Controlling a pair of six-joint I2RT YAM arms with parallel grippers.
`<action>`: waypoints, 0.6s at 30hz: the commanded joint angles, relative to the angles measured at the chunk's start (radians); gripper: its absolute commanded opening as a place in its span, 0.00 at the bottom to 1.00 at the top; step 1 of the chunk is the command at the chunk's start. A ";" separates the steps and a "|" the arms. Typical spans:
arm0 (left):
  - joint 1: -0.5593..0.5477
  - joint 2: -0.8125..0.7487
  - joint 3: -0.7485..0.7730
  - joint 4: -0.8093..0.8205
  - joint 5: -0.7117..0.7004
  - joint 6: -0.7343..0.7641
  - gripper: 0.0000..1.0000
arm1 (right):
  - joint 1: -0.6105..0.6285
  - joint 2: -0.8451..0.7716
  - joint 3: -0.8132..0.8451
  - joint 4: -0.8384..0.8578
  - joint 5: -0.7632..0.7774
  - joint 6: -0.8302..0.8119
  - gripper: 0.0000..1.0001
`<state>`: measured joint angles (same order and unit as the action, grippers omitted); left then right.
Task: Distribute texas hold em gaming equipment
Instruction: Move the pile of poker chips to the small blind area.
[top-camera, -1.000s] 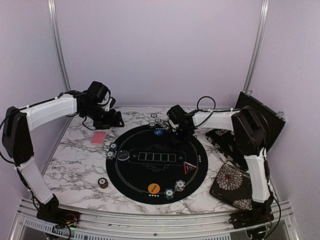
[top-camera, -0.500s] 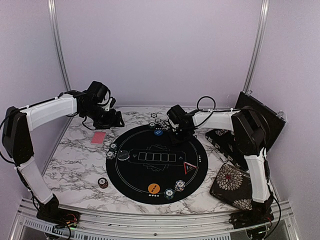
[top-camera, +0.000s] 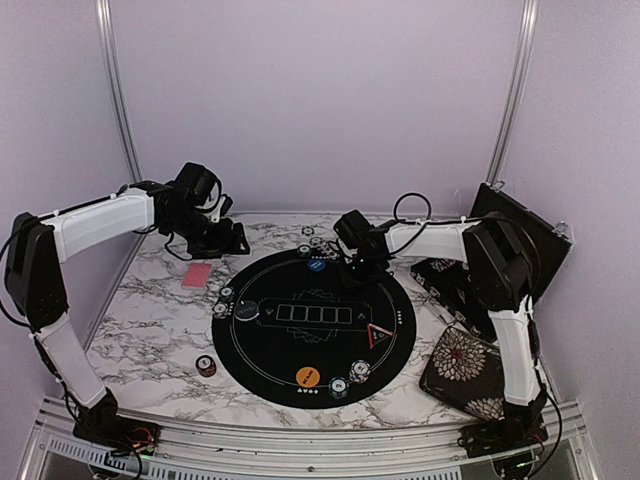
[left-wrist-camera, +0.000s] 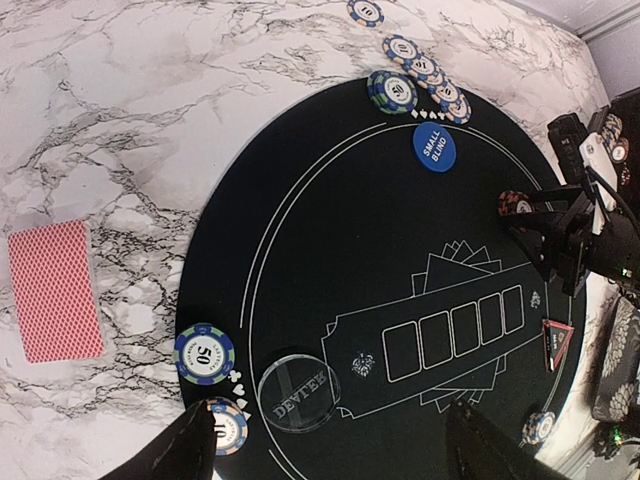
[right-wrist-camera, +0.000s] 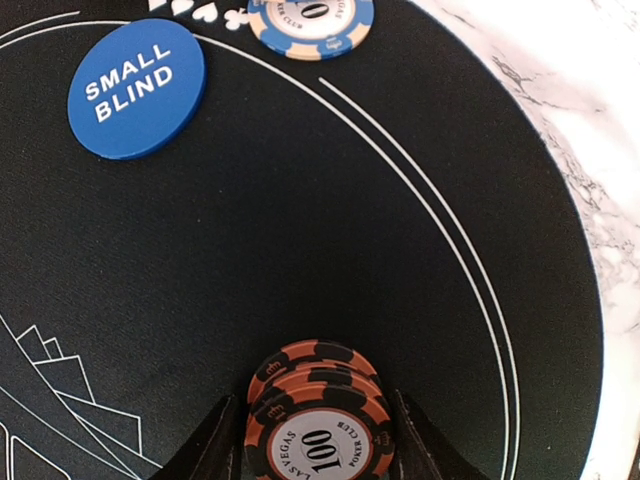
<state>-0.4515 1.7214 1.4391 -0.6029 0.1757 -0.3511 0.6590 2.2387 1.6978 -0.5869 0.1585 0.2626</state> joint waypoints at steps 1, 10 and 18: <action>0.004 0.020 0.006 0.017 0.009 0.012 0.80 | -0.001 -0.009 -0.015 -0.014 0.002 0.009 0.44; 0.005 0.030 0.009 0.020 0.010 0.014 0.80 | -0.003 0.026 0.011 -0.022 0.001 0.003 0.32; 0.004 0.033 0.010 0.021 0.009 0.014 0.80 | -0.029 0.031 0.004 0.010 0.011 -0.010 0.27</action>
<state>-0.4515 1.7351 1.4391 -0.6022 0.1761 -0.3508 0.6529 2.2391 1.6974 -0.5812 0.1555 0.2611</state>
